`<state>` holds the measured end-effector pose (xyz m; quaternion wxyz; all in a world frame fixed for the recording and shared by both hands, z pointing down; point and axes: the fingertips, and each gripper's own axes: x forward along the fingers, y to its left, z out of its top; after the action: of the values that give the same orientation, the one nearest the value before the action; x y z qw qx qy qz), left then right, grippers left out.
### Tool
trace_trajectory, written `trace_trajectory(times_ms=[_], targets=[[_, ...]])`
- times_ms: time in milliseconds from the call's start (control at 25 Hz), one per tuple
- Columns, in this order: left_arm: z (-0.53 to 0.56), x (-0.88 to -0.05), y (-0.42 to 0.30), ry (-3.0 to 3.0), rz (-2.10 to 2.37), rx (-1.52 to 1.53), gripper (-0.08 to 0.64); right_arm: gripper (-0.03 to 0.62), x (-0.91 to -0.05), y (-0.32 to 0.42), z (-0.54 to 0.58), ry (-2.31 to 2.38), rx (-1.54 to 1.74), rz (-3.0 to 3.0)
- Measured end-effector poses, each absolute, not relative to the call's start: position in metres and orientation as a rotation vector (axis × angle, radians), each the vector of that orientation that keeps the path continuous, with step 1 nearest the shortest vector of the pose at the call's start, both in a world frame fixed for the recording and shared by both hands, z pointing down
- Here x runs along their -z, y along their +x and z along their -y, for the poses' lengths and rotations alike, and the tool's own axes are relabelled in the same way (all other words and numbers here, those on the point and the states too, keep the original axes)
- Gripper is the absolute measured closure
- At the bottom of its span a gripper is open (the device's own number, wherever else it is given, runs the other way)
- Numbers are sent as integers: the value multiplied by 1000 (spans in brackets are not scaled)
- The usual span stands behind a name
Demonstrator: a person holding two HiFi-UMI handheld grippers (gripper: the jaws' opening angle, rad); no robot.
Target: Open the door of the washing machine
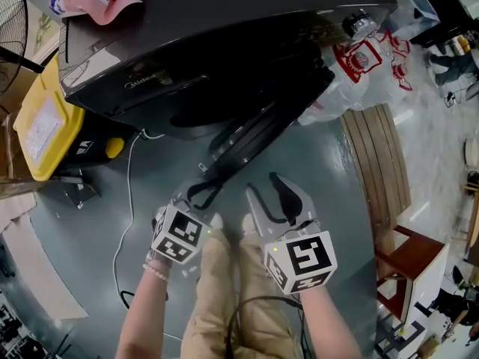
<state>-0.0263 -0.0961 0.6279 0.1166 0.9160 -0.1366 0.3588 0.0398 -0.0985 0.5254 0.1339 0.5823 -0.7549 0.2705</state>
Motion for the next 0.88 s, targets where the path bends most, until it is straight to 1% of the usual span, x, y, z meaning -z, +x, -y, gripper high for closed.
trace_trajectory(times_ms=[400,640,880], targets=[[68,-626,-14,2712,267,-1081,500,410,-532,42,108,1758,-864,2104],[64,-622,-23,2709,242,-1066,491,410,-543,43,113,1838,-964,2019],[80,-609,-36,2719,319,-1029,509,410,-545,43,111,1891,-977,1998]])
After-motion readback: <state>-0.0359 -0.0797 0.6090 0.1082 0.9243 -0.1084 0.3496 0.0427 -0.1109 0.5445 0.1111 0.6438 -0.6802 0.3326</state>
